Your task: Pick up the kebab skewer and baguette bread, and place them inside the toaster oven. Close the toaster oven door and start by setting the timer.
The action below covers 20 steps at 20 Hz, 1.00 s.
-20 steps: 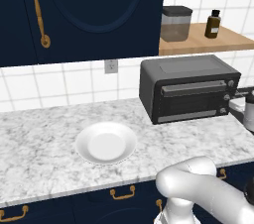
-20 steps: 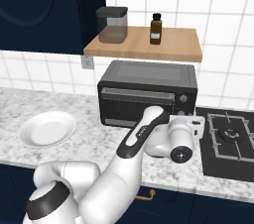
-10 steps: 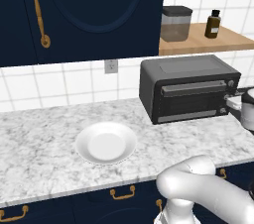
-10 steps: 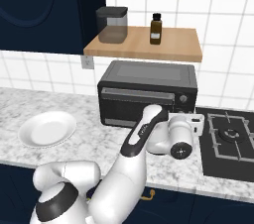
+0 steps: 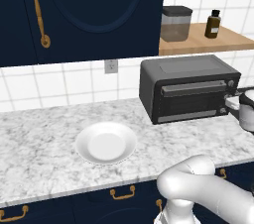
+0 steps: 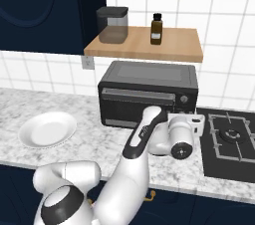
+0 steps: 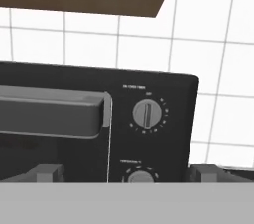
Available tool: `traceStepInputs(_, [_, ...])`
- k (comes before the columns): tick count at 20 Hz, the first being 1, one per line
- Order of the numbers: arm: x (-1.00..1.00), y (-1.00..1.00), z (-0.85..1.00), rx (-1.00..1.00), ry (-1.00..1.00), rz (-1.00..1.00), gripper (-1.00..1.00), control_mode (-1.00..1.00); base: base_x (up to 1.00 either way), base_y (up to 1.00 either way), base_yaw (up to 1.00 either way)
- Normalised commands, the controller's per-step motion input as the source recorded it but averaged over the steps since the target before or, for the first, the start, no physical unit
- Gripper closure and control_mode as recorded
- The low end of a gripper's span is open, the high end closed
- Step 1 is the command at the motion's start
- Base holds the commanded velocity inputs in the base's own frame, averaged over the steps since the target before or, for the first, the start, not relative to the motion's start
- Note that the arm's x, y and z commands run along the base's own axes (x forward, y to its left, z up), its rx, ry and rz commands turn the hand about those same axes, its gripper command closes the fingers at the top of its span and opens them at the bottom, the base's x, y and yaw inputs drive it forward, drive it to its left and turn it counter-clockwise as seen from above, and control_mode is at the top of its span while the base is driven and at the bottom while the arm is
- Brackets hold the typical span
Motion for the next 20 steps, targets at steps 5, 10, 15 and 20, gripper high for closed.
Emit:
traceStepInputs(5, [-0.01, -0.05, -0.15, 0.0, 0.0, 0.0, -1.0, -1.0, 0.0, 0.0, 0.0])
traceStepInputs(10, [0.03, -0.18, 0.0, 0.0, 0.0, 0.0, -1.0, -1.0, 0.0, 0.0, 0.0])
traceStepInputs(15, [0.16, -0.09, 0.0, 0.0, 0.0, 0.0, -1.0, -1.0, 0.0, 0.0, 0.0])
traceStepInputs(20, [0.23, -0.04, 0.0, -0.01, 0.0, 0.0, -1.0, -1.0, 0.0, 0.0, 0.0])
